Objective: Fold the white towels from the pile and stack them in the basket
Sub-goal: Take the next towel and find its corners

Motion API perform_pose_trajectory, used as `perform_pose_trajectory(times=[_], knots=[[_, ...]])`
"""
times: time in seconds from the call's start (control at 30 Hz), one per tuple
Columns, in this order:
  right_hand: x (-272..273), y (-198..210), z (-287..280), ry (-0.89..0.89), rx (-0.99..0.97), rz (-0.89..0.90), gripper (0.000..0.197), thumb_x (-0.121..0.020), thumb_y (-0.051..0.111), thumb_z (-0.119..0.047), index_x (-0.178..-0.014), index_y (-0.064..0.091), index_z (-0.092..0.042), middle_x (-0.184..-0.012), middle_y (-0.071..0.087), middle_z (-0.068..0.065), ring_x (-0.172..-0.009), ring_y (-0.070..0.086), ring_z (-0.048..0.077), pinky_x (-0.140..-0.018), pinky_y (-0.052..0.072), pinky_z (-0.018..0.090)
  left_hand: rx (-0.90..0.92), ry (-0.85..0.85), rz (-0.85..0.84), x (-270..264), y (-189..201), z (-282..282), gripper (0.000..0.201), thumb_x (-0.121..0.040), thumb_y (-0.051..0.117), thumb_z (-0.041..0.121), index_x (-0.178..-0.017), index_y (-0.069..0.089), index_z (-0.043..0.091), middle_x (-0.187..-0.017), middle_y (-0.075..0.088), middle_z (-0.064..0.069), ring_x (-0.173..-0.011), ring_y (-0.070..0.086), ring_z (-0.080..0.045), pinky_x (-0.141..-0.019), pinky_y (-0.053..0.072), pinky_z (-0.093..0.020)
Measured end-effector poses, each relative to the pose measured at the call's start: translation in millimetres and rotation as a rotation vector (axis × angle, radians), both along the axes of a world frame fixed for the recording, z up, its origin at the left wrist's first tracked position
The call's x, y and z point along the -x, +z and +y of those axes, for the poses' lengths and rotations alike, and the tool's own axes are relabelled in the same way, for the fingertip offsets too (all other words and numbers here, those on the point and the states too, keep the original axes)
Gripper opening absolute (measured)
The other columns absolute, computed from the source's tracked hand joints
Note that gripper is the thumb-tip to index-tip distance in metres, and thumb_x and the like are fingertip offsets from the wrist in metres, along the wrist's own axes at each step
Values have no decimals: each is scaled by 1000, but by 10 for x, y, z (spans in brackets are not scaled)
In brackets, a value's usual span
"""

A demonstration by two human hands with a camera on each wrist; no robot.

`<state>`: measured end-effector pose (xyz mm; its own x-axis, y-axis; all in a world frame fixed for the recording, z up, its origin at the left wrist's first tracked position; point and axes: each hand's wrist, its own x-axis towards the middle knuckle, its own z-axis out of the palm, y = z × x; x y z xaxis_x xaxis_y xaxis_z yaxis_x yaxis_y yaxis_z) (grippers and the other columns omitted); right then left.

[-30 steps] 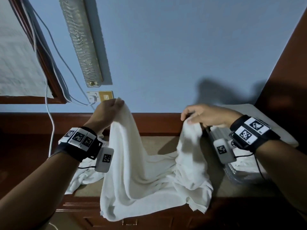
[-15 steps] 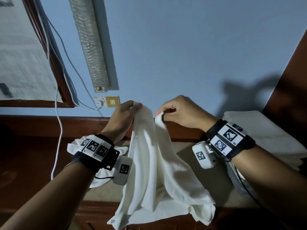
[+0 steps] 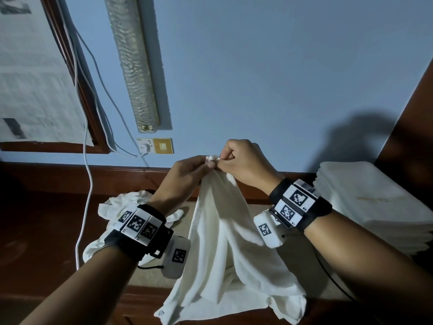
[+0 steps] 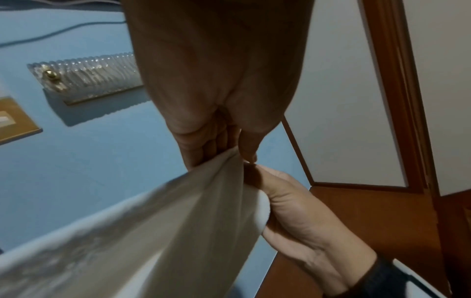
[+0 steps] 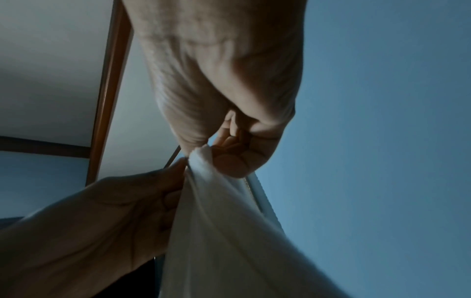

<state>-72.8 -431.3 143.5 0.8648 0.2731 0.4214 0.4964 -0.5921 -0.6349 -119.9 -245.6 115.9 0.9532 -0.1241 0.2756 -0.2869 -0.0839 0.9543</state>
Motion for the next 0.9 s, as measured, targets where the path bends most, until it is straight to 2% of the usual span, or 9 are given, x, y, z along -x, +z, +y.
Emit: perform_pose_trajectory(times=[0.17,0.23,0.33,0.43,0.53,0.67,0.77,0.83,0.9], knots=[[16,32,10,51,4,20,24,-87,80,-43,-80,69,-23,-66,67,-9,-61,59,1,-57,43,14,-163,70,-107,-54,19,42,31,-106,55,35,-108,80,17,-104,77,-14,-104,71,-39,-97,51,-68],[27,18,-7,114,-30,81,23,-87,78,-47,-85,71,-25,-77,72,-8,-74,67,6,-66,54,26,-216,131,-155,-62,97,54,32,-104,53,35,-102,78,15,-96,77,-11,-97,71,-39,-90,54,-64],[26,-74,-47,224,-11,172,15,-91,72,-39,-88,71,-24,-85,74,-4,-82,71,16,-76,56,41,-267,213,-261,-56,302,91,31,-102,54,35,-92,73,13,-84,71,-10,-79,64,-30,-80,57,-54],[-8,-358,-128,227,280,303,29,-94,62,-45,-101,72,-19,-98,76,2,-87,71,18,-79,57,41,-120,190,-277,-112,620,177,31,-99,58,36,-95,72,9,-92,74,-14,-83,62,-24,-77,48,-45],[-29,-756,-344,210,381,497,52,-76,67,-55,-115,73,-22,-107,77,-2,-94,74,17,-90,60,40,68,223,-297,-174,985,377,25,-99,56,23,-84,75,15,-91,70,-20,-86,63,-30,-75,50,-39],[-65,-1126,-825,166,584,735,45,-72,83,-47,-112,71,-28,-95,79,1,-87,77,23,-86,60,33,50,369,-303,-417,1113,902,18,-102,53,20,-92,65,11,-91,59,-20,-85,61,-30,-76,52,-42],[-179,-1198,-1248,15,954,754,42,-72,78,-55,-96,73,-21,-91,74,-4,-85,71,18,-90,56,36,-31,596,-219,-636,966,1366,25,-94,57,28,-71,61,18,-68,45,-7,-66,44,-20,-64,36,-41],[-245,-1127,-1478,-33,1099,743,33,-79,74,-50,-78,64,-19,-83,66,-3,-76,62,16,-77,50,33,-83,696,-174,-709,893,1585,30,-95,55,26,-67,63,18,-60,45,-1,-55,40,-18,-56,32,-36],[-339,-1001,-1681,-86,1128,695,32,-88,67,-44,-72,57,-18,-78,64,-1,-68,56,14,-68,43,31,-151,713,-163,-738,876,1693,26,-101,53,22,-82,69,15,-71,49,-11,-57,44,-21,-54,33,-31]])
